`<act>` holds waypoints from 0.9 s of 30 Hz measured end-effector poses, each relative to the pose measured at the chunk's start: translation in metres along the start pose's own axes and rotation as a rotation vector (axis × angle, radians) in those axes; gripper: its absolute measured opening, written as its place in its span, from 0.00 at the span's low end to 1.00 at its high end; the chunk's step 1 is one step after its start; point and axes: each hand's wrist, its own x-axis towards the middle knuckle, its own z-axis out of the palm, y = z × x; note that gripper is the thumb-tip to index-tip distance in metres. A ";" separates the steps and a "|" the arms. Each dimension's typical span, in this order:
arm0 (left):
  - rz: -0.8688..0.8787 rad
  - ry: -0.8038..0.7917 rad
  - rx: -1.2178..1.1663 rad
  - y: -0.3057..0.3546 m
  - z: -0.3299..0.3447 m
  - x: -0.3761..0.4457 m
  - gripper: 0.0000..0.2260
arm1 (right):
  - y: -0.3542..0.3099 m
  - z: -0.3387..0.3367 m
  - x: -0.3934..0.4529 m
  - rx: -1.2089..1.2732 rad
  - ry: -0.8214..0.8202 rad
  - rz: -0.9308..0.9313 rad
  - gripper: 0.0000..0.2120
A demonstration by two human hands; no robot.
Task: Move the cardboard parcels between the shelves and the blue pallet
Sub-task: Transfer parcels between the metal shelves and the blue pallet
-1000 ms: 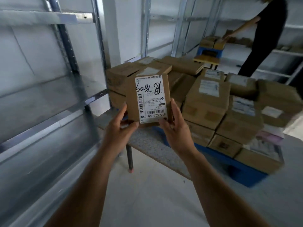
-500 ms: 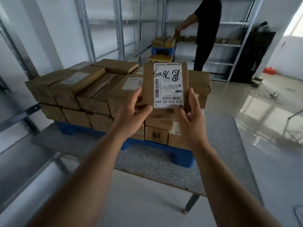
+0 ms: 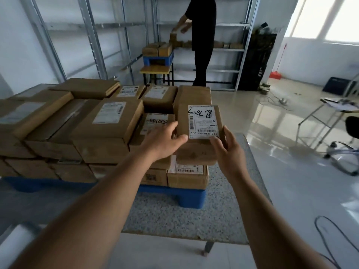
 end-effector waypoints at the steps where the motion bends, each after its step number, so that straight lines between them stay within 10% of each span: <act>1: -0.008 -0.015 0.061 -0.002 0.003 0.002 0.31 | 0.006 0.004 0.001 -0.007 -0.018 0.018 0.17; 27: 0.023 -0.038 0.067 -0.022 0.010 -0.005 0.29 | 0.024 0.021 0.002 -0.175 -0.169 0.043 0.25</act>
